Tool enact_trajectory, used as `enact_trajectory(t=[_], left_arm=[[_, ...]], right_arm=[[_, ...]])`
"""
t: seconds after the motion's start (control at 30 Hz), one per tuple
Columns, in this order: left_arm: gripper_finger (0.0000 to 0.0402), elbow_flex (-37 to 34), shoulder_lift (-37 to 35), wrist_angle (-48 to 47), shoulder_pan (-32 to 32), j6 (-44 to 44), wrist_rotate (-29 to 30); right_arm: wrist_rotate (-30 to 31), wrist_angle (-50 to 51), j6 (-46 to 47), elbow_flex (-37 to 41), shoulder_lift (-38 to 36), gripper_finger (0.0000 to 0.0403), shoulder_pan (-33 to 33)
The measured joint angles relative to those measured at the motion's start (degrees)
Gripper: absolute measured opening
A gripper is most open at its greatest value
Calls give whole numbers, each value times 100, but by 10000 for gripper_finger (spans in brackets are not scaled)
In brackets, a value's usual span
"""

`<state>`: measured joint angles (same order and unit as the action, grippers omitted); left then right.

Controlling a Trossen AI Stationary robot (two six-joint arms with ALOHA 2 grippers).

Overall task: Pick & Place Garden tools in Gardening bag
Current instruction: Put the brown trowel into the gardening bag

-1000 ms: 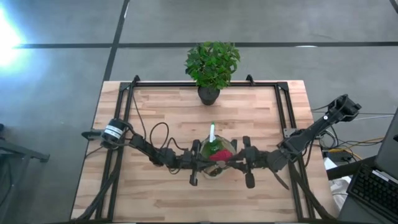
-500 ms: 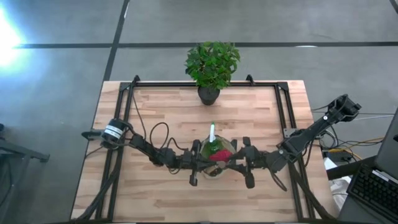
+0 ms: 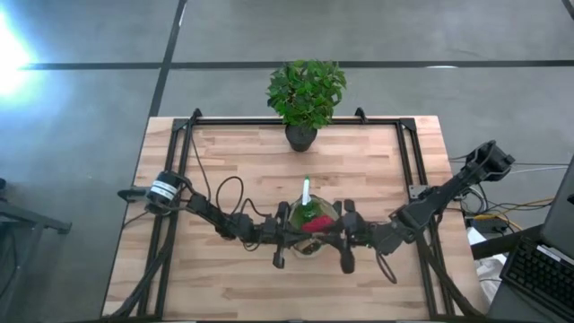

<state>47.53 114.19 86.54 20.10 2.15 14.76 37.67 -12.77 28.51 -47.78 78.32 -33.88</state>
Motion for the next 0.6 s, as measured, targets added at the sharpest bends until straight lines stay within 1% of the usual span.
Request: enact_trajectory(t=[0.13, 0.2, 0.23, 0.4, 0.5, 0.6], left_arm=[[0, 0, 0, 0, 0, 0, -38], [0, 0, 0, 0, 0, 0, -39], [0, 0, 0, -3, 0, -1, -41], [0, 0, 0, -18, 0, 6, -37], [1, 0, 0, -22, 0, 33, -71], [11, 0, 0, -20, 0, 128, -127]], right_arm=[[-13, 87, 2, -173, 95, 53, 2], [-34, 354, 20, -239, 98, 25, 1], [-37, 484, 61, -276, 96, 16, -1], [-42, 922, 241, -423, 99, 10, 2], [-39, 946, 238, -449, 125, 9, 2], [-42, 957, 238, -449, 125, 8, 2]])
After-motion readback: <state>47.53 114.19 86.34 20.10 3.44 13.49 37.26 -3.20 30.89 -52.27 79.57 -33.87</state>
